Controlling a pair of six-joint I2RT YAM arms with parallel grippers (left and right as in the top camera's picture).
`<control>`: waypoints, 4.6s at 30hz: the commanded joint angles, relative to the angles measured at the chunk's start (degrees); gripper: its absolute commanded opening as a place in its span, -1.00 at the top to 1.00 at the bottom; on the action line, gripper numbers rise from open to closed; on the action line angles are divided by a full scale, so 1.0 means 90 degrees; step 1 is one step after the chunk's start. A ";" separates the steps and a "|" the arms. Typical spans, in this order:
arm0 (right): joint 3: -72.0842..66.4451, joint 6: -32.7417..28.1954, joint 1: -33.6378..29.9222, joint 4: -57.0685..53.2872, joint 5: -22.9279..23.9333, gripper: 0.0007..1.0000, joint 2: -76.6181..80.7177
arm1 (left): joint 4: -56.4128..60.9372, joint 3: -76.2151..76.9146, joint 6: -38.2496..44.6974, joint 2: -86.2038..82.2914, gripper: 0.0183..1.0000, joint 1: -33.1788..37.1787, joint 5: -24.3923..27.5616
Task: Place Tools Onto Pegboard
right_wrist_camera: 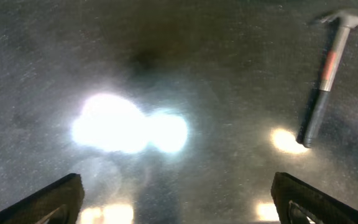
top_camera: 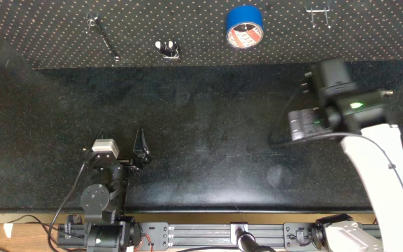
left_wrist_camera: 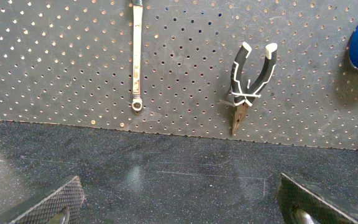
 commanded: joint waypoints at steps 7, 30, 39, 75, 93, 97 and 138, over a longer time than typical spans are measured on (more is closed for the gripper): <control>0.0000 -0.2290 -0.3679 0.0041 -0.0267 -1.00 -0.0068 | -0.0049 -0.0010 0.0080 -0.0051 -0.99 0.0015 0.0063; -0.0403 -0.4855 -0.5136 0.2569 -0.1013 -1.00 0.3458 | -0.0049 -0.0010 0.0080 -0.0053 -0.99 0.0015 0.0063; -0.0406 -0.4874 -0.5136 0.2543 -0.1027 0.85 0.3436 | -0.0049 -0.0010 0.0080 -0.0051 -0.99 0.0015 0.0063; 0.0342 -0.3725 -0.2611 0.3143 -0.4291 0.85 0.1268 | -0.0049 -0.0010 0.0080 -0.0051 -0.99 0.0015 0.0063; 0.0342 -0.3723 -0.2591 0.3058 -0.4316 -1.00 0.1464 | -0.0049 -0.0010 0.0080 -0.0051 -0.99 0.0015 0.0063; 0.0226 -0.3725 -0.2108 0.2516 -0.4629 -0.99 -0.0061 | -0.0049 -0.0010 0.0080 -0.0051 -0.99 0.0015 0.0063; -0.7898 -0.1343 -0.0631 0.7703 -0.1341 -0.98 -0.8434 | -0.0051 -0.0010 0.0080 -0.0051 -0.99 0.0015 0.0063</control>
